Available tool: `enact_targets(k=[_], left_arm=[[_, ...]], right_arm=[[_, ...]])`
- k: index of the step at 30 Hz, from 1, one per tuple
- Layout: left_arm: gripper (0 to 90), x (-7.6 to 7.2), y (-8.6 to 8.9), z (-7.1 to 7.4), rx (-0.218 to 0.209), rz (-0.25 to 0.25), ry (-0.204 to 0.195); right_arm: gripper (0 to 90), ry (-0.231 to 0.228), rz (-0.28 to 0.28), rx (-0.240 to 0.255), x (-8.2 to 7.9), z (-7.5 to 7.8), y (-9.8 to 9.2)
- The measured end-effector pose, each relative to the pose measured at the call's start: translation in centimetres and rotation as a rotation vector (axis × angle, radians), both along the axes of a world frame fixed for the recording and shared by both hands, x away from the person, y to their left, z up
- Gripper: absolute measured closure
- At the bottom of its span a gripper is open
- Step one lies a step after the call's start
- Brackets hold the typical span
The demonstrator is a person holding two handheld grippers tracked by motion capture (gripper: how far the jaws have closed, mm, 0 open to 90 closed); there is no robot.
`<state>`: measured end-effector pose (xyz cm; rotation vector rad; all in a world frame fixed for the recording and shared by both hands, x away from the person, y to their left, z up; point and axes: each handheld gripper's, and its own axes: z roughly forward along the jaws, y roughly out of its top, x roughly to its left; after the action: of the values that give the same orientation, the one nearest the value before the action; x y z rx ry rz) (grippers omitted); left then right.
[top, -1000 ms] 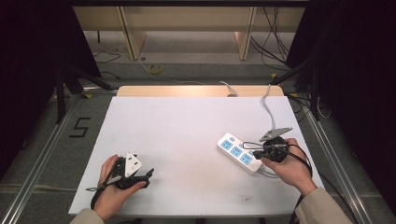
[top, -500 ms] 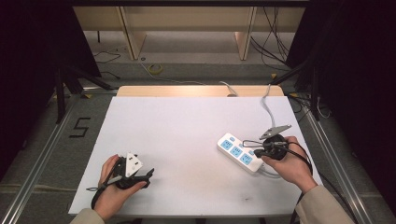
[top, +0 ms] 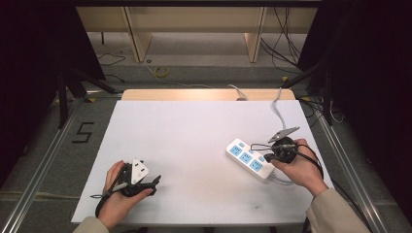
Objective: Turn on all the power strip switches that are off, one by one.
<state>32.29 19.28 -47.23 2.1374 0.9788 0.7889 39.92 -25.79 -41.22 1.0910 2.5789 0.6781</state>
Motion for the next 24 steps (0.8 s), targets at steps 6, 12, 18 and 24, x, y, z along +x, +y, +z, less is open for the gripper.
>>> enact_targets(k=[6,12,18,24], left_arm=[[22.9,0.1,0.0,0.0,-0.001,0.000,-0.003],[22.9,0.1,0.0,0.0,0.007,-0.006,0.000],[22.9,0.1,0.0,0.0,0.006,-0.005,-0.001],[23.0,0.1,-0.1,0.0,0.000,-0.003,-0.004]], right_arm=[[90.0,0.010,-0.004,-0.011,0.4,-0.1,0.1],[90.0,0.016,-0.006,-0.020,1.0,0.0,0.3],[90.0,0.026,-0.007,-0.027,1.4,0.1,0.4],[90.0,0.035,-0.008,-0.034,1.8,0.0,0.4]])
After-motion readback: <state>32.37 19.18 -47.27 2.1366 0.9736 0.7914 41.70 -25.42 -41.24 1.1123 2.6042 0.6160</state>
